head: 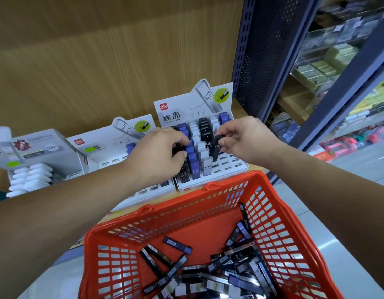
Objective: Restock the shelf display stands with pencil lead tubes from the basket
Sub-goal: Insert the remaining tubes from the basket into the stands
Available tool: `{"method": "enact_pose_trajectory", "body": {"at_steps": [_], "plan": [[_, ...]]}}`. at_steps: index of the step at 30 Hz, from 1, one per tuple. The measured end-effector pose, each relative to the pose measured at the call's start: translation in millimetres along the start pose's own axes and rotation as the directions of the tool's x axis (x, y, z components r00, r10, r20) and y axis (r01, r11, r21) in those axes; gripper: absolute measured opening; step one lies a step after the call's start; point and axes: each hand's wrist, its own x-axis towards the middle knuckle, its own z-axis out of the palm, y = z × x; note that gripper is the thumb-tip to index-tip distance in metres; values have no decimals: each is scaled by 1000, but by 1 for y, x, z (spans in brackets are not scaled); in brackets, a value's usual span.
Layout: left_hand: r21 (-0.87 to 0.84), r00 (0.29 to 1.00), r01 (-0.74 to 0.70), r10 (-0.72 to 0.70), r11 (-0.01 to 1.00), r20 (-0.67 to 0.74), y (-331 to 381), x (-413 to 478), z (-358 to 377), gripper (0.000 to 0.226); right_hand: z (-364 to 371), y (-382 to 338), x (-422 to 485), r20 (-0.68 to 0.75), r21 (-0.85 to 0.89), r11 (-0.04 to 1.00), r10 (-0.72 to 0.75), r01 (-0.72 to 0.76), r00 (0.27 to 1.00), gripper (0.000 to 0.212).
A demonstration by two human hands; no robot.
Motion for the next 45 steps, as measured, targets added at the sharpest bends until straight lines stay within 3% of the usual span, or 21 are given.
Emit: {"method": "enact_pose_trajectory", "body": {"at_steps": [5,9,12,14,16,18,21,23,24,27,30,33,38,41,43,45], "plan": [[-1,1000,-7,7,1000,5,0,-1,0,26,12,-1,-2,45,-163,985,-54,60,998,19],[-46,1000,15,-16,999,-15,0,-8,-6,24,14,-8,-4,-20,-119,993,-4,2,1000,23],[-103,996,28,-36,994,-79,3,-31,-14,18,6,-16,-26,-93,-274,962,-47,19,995,20],[-127,996,21,-33,992,-88,5,-55,-15,15,4,-19,-53,-92,-277,959,-85,56,992,24],[-129,999,41,-40,991,8,5,-87,-6,12,13,-22,-92,33,-158,985,-60,64,998,28],[-82,975,111,-92,990,200,3,-119,20,6,35,-10,-131,224,-132,991,19,11,974,35],[2,852,251,-222,968,475,-14,-173,81,11,88,18,-178,528,-343,939,214,-24,822,52],[73,748,332,-310,940,587,-30,-209,122,22,120,36,-198,636,-502,865,381,-15,672,53],[114,700,365,-354,924,621,-37,-225,139,32,132,45,-204,626,-573,819,447,-11,639,57],[161,611,493,-471,855,636,-56,-263,180,78,161,81,-213,509,-686,720,578,-104,637,100],[275,560,495,-544,824,625,-64,-273,205,126,184,106,-213,423,-755,619,713,-217,559,146],[292,485,559,-592,776,644,-59,-264,224,139,197,118,-202,440,-810,573,735,-125,516,163],[352,605,414,-543,839,582,-58,-251,244,154,206,139,-190,455,-852,517,647,86,612,168],[366,707,326,-482,872,518,-63,-249,247,144,210,142,-182,475,-849,495,561,185,678,167],[361,770,290,-440,886,462,-64,-243,247,135,208,142,-171,484,-833,516,504,200,715,161],[386,782,292,-451,875,430,-68,-231,244,128,202,143,-161,437,-816,562,453,131,777,151]]}}
